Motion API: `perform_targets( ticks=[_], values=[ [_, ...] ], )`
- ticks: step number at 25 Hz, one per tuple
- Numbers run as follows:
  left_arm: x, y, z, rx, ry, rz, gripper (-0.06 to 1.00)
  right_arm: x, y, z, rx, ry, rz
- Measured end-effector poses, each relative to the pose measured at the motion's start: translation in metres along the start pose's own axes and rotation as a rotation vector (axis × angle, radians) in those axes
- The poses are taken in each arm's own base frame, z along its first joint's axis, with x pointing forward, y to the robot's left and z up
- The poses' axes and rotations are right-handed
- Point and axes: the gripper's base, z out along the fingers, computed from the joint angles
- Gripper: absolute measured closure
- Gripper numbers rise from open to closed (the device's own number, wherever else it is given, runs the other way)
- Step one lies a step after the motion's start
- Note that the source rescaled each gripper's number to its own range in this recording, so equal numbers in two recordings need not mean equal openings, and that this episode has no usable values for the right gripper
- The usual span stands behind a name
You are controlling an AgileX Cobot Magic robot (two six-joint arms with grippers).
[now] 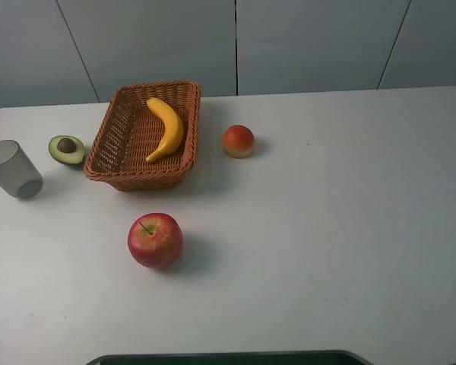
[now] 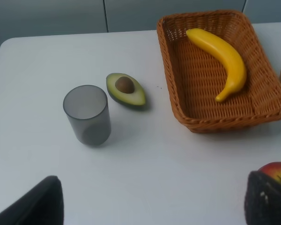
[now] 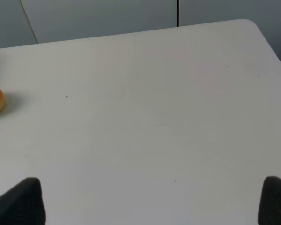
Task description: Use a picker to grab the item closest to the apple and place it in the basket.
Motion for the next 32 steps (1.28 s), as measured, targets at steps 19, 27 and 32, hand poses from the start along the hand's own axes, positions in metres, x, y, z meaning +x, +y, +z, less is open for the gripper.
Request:
perform_targets(
  ticks=[19,27,32],
  values=[
    [0.059,0.007,0.0,0.001,-0.033,0.035,-0.04,0.0,0.0,0.0,0.0,0.0,0.0],
    [0.07,0.006,0.018,-0.005,0.031,0.05,-0.05,0.0,0.0,0.0,0.0,0.0,0.0],
    [0.071,0.006,0.023,-0.001,0.015,0.054,-0.05,0.0,0.0,0.0,0.0,0.0,0.0]
  ],
)
